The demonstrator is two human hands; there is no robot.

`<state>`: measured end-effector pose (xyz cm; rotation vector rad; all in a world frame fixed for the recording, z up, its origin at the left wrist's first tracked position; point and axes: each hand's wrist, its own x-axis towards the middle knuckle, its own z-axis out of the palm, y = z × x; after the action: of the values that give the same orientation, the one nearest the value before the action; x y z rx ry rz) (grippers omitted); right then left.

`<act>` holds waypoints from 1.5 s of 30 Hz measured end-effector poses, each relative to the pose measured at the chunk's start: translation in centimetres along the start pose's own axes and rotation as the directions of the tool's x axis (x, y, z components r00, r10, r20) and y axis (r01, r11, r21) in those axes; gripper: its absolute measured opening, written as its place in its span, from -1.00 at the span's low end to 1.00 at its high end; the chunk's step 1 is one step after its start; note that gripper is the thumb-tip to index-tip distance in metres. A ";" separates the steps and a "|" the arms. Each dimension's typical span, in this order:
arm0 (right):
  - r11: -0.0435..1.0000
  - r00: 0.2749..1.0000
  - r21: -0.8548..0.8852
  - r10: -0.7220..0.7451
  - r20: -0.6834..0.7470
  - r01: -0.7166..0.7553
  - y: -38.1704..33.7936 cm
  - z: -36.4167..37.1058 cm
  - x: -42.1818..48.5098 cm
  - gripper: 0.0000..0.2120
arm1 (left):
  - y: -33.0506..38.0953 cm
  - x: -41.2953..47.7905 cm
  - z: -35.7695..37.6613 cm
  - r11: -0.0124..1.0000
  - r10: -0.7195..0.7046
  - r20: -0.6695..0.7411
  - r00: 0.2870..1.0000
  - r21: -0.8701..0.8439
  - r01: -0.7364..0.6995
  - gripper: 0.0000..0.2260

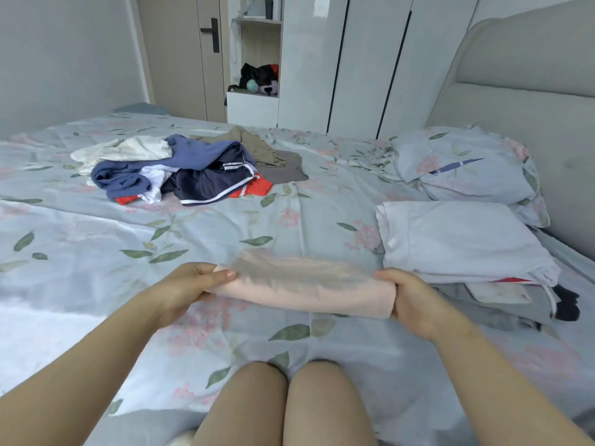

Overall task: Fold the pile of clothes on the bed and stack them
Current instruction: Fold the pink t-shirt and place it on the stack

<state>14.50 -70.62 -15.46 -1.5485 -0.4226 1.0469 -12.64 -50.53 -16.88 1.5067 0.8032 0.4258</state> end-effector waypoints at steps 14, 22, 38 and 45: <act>0.982 0.950 -0.167 -0.128 -0.285 0.082 3.8 2.2 -0.5 -0.69 | -1.1 1.1 5.2 0.979 -0.112 -0.357 0.928 0.122 0.165 -0.41; 0.943 0.896 -0.331 -0.178 -0.407 0.036 4.3 1.9 2.3 -0.72 | -2.9 3.4 4.0 0.953 -0.097 -0.493 0.865 0.205 0.224 -0.84; 0.963 0.927 -0.270 -0.116 -0.356 0.016 2.8 2.4 5.1 -0.53 | -0.6 7.6 5.7 0.962 -0.149 -0.319 0.936 0.170 0.211 -0.48; 0.930 0.844 -0.310 -0.322 -0.429 0.197 -5.8 -4.2 4.0 -0.60 | 8.1 11.3 10.6 0.996 -0.085 -0.223 0.971 0.004 0.088 -0.54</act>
<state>21.62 -68.52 -11.87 -1.8494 -0.4205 0.3816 4.25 -49.66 -12.57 1.4466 1.0454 0.5314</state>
